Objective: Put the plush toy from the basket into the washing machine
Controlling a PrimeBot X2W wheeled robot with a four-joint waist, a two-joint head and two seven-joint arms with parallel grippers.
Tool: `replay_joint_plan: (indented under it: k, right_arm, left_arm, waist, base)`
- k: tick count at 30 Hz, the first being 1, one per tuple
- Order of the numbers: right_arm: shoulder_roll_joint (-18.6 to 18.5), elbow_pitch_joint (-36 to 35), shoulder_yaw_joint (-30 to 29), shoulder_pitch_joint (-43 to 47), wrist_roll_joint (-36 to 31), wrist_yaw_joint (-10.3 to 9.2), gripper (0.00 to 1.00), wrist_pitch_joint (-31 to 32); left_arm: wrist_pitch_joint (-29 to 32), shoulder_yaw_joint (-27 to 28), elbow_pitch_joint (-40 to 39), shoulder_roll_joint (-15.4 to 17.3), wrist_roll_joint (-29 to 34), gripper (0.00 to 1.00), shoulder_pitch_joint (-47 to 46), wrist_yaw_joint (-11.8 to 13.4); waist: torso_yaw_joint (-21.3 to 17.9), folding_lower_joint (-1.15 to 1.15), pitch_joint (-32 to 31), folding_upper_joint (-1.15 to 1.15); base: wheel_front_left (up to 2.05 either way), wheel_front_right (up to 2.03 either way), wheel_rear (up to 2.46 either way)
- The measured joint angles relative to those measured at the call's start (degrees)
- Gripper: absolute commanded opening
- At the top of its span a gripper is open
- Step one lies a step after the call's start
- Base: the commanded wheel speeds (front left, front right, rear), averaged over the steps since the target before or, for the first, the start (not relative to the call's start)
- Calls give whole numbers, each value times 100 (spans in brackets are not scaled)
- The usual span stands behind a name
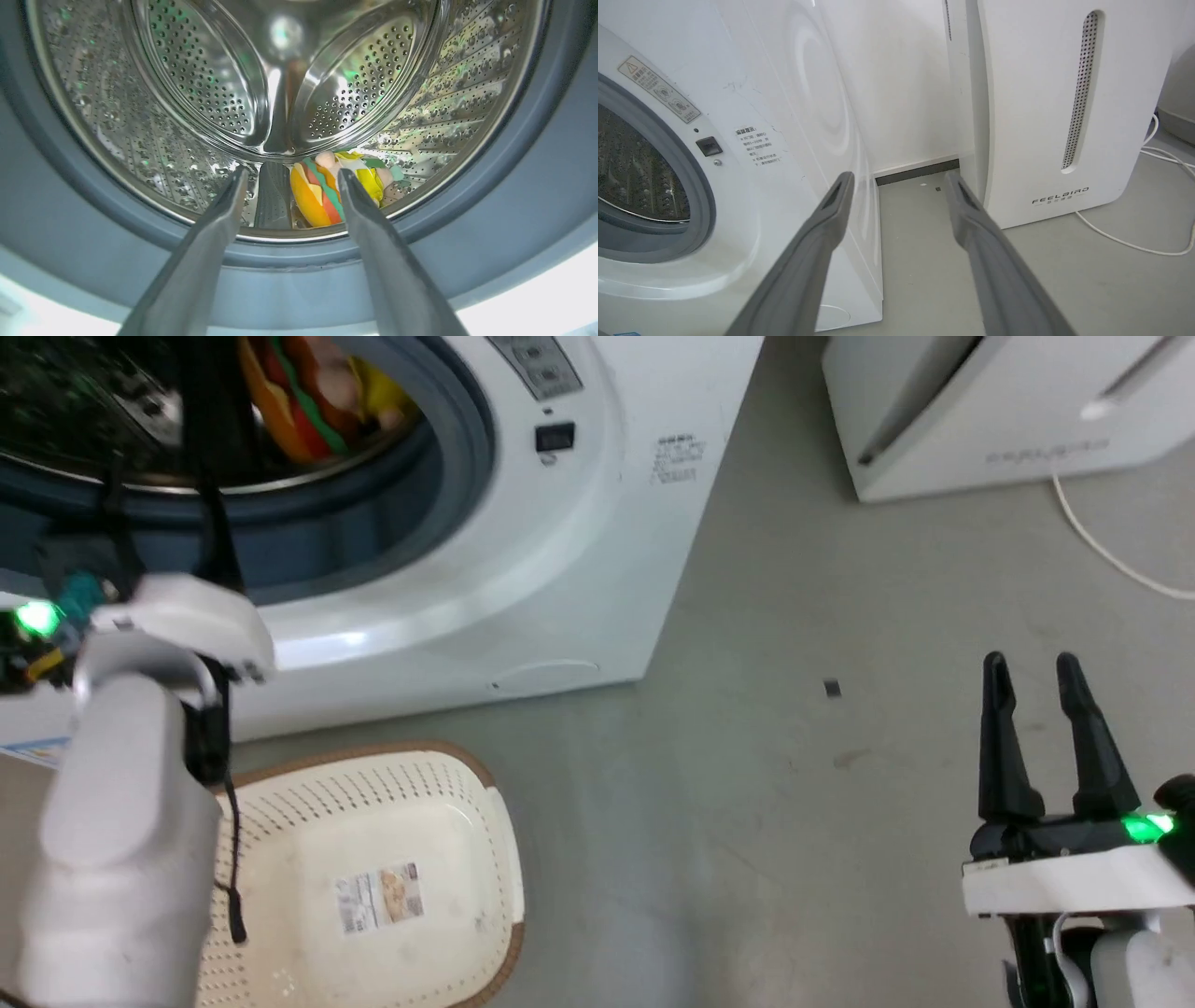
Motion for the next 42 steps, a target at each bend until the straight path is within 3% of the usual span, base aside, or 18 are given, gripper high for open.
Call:
replay_joint_plan:
  k: [21,34,41,42]
  right_arm:
    - [0,-11,3,884,-703,0,100,0]
    - [0,5,-21,1170,-818,0,100,0]
    - [0,84,-55,1234,-816,0,100,0]
    - [0,93,-65,1235,-816,0,0,0]
  left_arm:
    - [-1,62,-2429,-860,625,100,2972,282]
    - [0,121,-2949,-1122,751,100,4357,322]
    - [0,155,-2929,-1155,751,100,4541,219]
    - [0,156,-2927,-1161,753,0,4542,207]
  waist:
    - [780,-2,-1601,0]
    - [962,-1,-1999,0]
    - [1003,-1,-2062,0]
    - [1003,-1,-2069,0]
  base:
    - [0,0,0]
    - [0,0,0]
    - [0,0,0]
    - [0,0,0]
